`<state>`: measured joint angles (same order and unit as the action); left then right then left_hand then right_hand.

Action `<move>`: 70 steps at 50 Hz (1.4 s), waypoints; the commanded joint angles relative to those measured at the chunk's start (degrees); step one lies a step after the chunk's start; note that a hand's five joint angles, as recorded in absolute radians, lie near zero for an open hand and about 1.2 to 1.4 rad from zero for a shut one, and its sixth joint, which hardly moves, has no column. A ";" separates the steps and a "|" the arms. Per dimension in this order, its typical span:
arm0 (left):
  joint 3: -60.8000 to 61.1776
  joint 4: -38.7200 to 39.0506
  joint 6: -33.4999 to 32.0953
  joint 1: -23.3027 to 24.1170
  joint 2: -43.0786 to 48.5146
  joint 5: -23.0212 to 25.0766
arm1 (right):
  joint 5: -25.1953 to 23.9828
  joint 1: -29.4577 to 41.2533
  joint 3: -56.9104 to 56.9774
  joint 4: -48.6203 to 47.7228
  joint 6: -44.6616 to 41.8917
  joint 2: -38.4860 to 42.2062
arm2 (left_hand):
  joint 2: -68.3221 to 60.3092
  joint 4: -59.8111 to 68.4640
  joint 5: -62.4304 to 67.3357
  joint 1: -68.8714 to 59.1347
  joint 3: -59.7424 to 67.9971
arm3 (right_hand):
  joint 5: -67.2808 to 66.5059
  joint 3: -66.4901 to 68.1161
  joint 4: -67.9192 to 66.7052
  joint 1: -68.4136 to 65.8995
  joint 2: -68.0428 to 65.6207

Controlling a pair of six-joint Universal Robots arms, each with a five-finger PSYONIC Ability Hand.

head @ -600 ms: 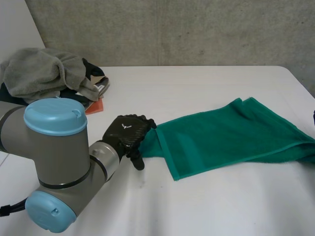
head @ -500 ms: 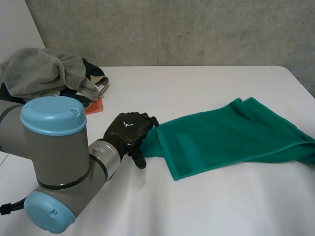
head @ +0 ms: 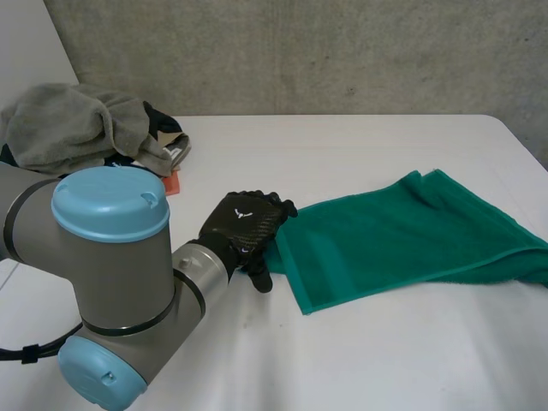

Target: Fold the laundry.

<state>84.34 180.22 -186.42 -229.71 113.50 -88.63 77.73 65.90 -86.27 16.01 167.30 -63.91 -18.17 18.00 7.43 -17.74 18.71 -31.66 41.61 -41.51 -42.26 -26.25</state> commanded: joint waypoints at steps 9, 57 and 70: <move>-1.46 0.22 0.00 -0.21 0.75 -0.31 | -6.36 5.90 -0.21 0.08 -2.15 -4.90 | 1.57 -1.40 -0.82 1.14 -2.11 | -38.34 38.39 -38.49 -37.74 -53.75; -22.64 -5.58 -21.79 11.74 25.19 -7.43 | -6.80 15.84 -12.34 -4.23 -14.11 -14.57 | -12.22 12.39 12.97 -12.66 11.69 | -38.34 38.39 -38.49 -37.74 -53.75; -26.25 -6.63 -22.14 12.27 27.74 -7.08 | -6.80 15.93 -13.31 -5.28 -14.63 -14.40 | -19.78 19.95 20.53 -20.22 19.25 | -38.34 38.39 -38.49 -37.74 -53.75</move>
<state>59.90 174.38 -208.34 -217.52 140.37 -95.78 70.92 81.72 -99.42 10.71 152.73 -78.34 -30.30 30.59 20.55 -30.95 30.37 -56.40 67.75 -68.54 -64.39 -26.24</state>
